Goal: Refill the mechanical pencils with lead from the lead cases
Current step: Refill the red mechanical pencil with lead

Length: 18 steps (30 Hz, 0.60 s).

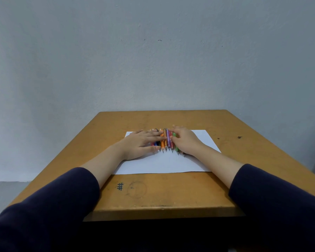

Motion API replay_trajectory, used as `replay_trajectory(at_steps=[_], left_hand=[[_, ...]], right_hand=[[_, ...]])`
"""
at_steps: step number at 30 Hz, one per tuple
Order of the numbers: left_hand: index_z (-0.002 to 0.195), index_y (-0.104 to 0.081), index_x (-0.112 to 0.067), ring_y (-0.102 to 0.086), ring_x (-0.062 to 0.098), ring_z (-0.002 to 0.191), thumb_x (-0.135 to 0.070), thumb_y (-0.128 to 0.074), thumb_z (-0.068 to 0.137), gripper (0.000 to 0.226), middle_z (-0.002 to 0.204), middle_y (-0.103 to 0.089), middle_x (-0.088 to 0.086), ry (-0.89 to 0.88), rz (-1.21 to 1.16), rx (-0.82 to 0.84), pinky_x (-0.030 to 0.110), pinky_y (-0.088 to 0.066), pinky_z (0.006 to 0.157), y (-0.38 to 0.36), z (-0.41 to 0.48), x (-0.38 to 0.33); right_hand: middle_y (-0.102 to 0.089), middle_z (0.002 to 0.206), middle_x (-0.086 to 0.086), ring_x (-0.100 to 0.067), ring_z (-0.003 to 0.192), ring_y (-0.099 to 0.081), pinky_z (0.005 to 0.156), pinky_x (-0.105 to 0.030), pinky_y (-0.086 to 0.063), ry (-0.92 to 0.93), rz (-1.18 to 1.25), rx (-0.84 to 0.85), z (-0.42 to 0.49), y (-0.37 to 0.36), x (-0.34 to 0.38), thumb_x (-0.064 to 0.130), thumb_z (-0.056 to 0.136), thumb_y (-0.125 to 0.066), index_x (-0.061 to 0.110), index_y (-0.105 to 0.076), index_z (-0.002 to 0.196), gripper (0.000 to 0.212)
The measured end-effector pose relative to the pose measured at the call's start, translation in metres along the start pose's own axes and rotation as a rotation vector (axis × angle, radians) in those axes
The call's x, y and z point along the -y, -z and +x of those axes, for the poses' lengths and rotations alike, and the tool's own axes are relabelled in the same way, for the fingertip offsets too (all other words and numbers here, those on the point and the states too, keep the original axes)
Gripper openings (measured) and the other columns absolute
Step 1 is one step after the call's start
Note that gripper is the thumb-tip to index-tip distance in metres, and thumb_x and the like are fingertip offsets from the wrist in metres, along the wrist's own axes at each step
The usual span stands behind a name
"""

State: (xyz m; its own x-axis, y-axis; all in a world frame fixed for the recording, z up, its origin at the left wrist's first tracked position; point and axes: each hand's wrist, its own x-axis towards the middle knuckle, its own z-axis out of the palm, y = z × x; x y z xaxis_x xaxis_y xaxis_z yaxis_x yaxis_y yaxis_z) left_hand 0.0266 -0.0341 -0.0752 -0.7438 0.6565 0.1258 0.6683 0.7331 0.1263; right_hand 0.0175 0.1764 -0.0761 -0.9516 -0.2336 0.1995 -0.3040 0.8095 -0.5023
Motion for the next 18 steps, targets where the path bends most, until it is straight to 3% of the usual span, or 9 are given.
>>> replay_trajectory(at_steps=[3,9,18], left_hand=[[0.143,-0.033,-0.045,-0.017,-0.007,0.136,-0.056,-0.026,0.094,0.051,0.145,-0.022,-0.03,-0.027,-0.06,-0.018,0.027,-0.011,0.11,-0.0001,0.0001,-0.0004],[0.143,-0.04,-0.032,-0.018,-0.002,0.141,-0.046,-0.033,0.097,0.048,0.15,-0.033,-0.016,-0.047,-0.21,-0.006,0.022,-0.01,0.116,-0.0037,0.0005,0.0042],[0.143,-0.042,-0.03,-0.018,-0.002,0.142,-0.046,-0.032,0.097,0.05,0.151,-0.033,-0.015,-0.04,-0.211,-0.025,0.021,-0.011,0.115,-0.0053,0.0005,0.0051]], right_hand=[[-0.03,0.153,0.004,-0.022,0.146,-0.011,0.114,-0.033,-0.013,0.048,-0.023,0.062,0.0004,-0.002,-0.0005,0.02,0.101,-0.039,0.022,-0.045,0.14,0.039],[-0.031,0.153,-0.001,-0.02,0.145,-0.015,0.114,-0.029,-0.013,0.101,-0.04,0.095,-0.0021,-0.0016,0.0005,0.018,0.103,-0.033,0.018,-0.041,0.142,0.04],[-0.056,0.133,-0.007,-0.02,0.124,-0.049,0.098,-0.026,-0.035,0.068,0.11,-0.007,-0.0011,0.0002,0.0009,0.029,0.103,-0.032,0.012,-0.054,0.132,0.04]])
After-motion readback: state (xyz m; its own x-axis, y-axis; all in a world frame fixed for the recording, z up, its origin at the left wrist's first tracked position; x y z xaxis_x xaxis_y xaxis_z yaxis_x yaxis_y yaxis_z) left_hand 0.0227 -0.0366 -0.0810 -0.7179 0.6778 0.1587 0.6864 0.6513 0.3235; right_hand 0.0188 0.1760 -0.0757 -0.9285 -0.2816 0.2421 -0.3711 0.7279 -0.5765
